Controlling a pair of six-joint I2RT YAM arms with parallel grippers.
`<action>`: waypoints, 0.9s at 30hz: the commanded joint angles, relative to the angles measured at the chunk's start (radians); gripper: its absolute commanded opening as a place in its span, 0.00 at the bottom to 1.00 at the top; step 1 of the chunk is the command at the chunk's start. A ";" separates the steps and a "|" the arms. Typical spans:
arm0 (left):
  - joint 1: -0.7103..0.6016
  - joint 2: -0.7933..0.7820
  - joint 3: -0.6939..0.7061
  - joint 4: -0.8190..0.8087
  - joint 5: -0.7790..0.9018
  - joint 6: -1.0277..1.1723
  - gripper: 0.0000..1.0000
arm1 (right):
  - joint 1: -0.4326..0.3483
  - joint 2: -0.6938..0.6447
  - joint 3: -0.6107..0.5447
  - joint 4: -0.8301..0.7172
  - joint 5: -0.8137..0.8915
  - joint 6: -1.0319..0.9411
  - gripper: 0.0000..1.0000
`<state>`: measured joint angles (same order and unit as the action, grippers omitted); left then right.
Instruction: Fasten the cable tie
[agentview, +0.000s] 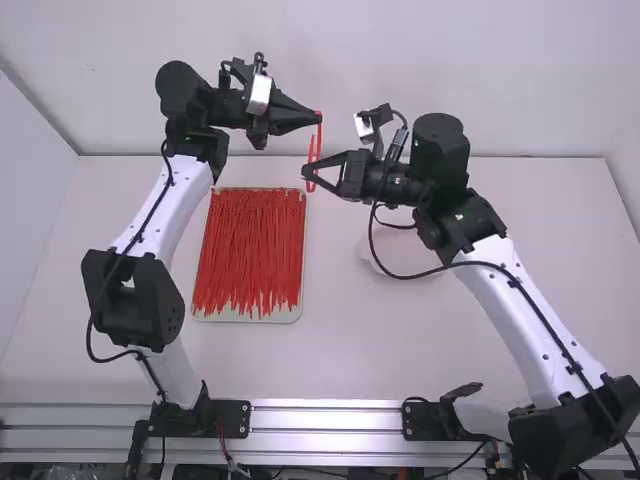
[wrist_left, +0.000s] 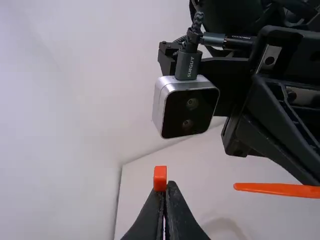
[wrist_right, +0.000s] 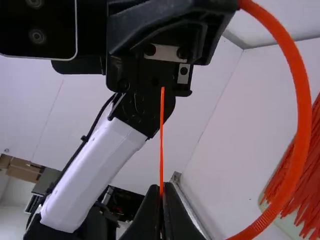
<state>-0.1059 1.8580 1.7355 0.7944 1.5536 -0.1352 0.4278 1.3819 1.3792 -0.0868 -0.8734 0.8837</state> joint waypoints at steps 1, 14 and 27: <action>-0.005 0.004 -0.009 0.004 0.012 -0.005 0.02 | -0.003 0.004 -0.006 0.005 -0.012 -0.002 0.00; -0.012 0.004 -0.009 0.003 0.012 -0.006 0.02 | -0.016 0.004 -0.006 0.029 0.006 -0.005 0.00; -0.013 0.004 -0.009 0.007 0.012 -0.006 0.02 | -0.017 0.004 -0.006 0.051 0.039 0.010 0.00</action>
<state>-0.1112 1.8580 1.7332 0.7948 1.5528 -0.1349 0.4122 1.3819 1.3788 -0.0418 -0.8463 0.8898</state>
